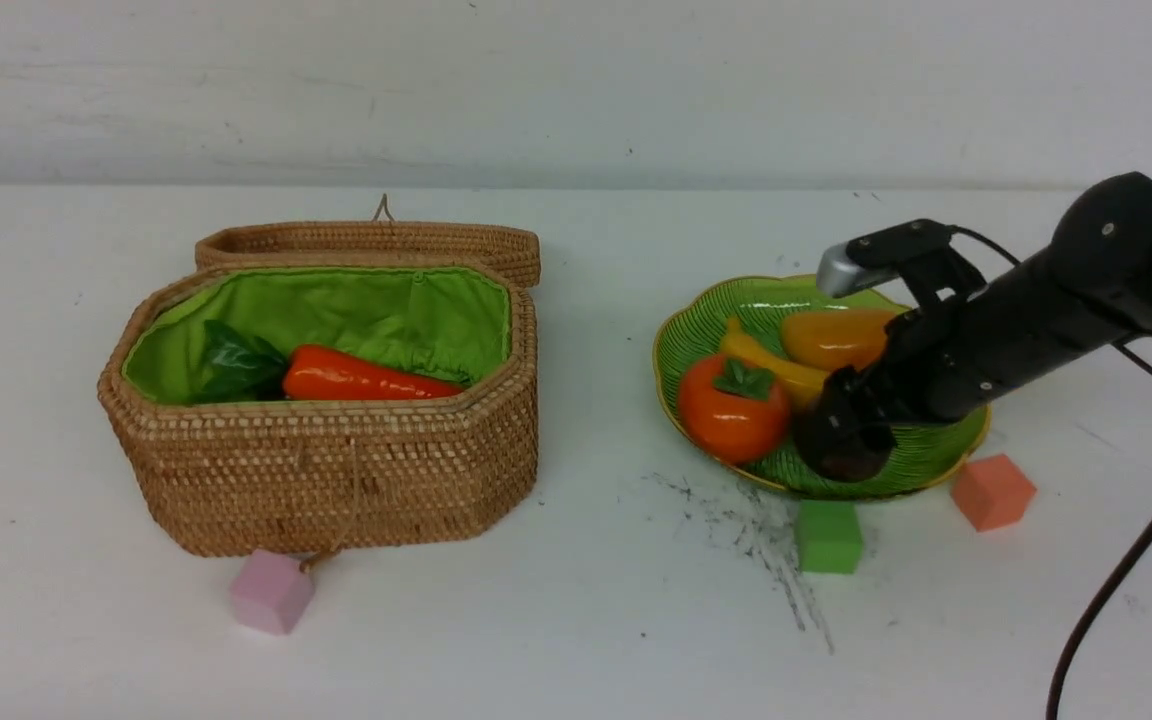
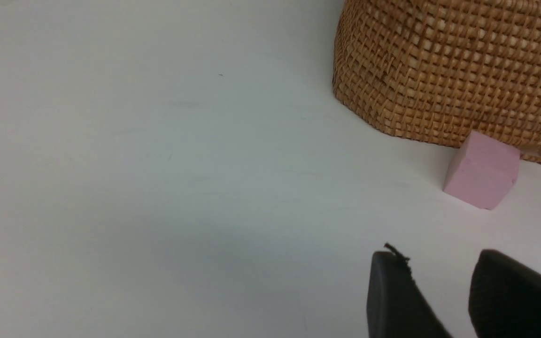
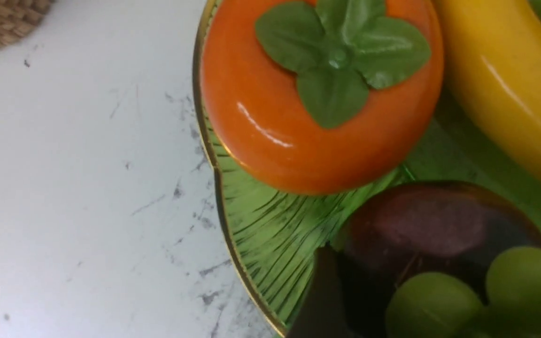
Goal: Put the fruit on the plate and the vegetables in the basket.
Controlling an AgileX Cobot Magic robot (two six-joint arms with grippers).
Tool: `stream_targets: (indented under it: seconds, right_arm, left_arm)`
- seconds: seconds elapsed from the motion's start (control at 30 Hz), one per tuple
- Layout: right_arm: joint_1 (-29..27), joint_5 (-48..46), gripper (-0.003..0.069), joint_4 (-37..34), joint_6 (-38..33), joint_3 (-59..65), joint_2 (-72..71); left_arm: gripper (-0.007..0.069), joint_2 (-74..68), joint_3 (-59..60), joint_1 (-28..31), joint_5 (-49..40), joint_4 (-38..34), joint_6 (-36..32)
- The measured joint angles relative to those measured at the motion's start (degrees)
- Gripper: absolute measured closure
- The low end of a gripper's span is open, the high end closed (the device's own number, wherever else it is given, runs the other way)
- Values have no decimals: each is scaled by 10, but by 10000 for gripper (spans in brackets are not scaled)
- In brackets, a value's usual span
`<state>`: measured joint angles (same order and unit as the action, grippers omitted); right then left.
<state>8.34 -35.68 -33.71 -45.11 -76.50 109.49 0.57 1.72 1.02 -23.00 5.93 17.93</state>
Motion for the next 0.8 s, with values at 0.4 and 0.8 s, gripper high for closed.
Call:
stream_targets:
  seconds: [0.4,0.8]
  right_arm:
    - [-1,-52,7,19,74,0,-40]
    - [-84,-178,241,107,229,2,-258]
  left_arm:
    - [386,0,0,0,0,0,0]
    - [386,0,0,0,0,0,0]
